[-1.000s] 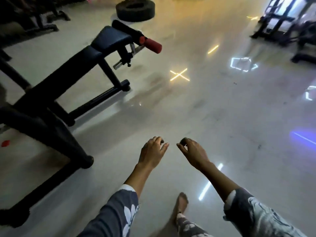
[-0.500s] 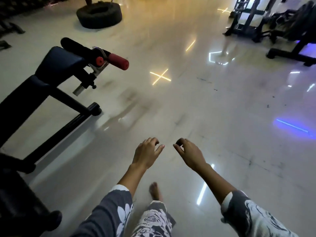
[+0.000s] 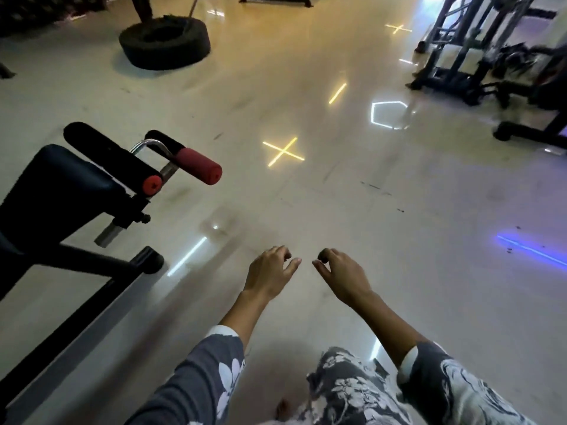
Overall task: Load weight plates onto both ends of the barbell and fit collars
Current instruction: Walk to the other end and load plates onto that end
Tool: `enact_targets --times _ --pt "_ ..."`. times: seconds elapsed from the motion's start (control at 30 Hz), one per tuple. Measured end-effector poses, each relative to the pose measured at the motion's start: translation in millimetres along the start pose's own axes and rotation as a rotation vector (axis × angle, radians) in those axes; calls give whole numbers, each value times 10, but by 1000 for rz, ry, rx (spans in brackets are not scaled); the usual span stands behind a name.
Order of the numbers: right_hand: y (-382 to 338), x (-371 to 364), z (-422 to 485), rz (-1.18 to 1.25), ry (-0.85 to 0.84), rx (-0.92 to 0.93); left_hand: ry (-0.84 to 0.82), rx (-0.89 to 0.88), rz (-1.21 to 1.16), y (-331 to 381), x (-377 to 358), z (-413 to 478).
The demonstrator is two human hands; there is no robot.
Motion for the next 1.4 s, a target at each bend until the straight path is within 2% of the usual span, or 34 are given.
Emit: enact_targets --times 0.17,0.37,0.63,0.77,0.93,1.13,1.4 --pt "260 483 1477 26 37 -15 -4 -18 28 -141 250 1520" --pt "458 1252 3294 84 10 -7 -17 75 10 -278 721 3311" --pt "117 2012 5524 81 -15 137 50 197 -49 -816 1499 5228" --pt "-315 2234 6880 52 -30 211 116 241 -79 -1404 2009 6306" --pt "-901 2403 8382 -36 -154 230 152 297 -128 -2116 2738 7478" --pt "-1771 2554 9898 -57 -198 303 175 376 -125 -2942 3621 8465" --pt "-3386 2405 12207 -112 -311 515 334 576 -247 -4632 4815 9695"
Point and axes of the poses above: each hand's wrist, its own z-axis towards the middle knuckle, its own x-axis out of the back of the hand, y = z × x, the point moved 5 cm from there along z, towards the middle knuckle, and after that the axes turned 7 degrees about -y, right-handed, at the moved point
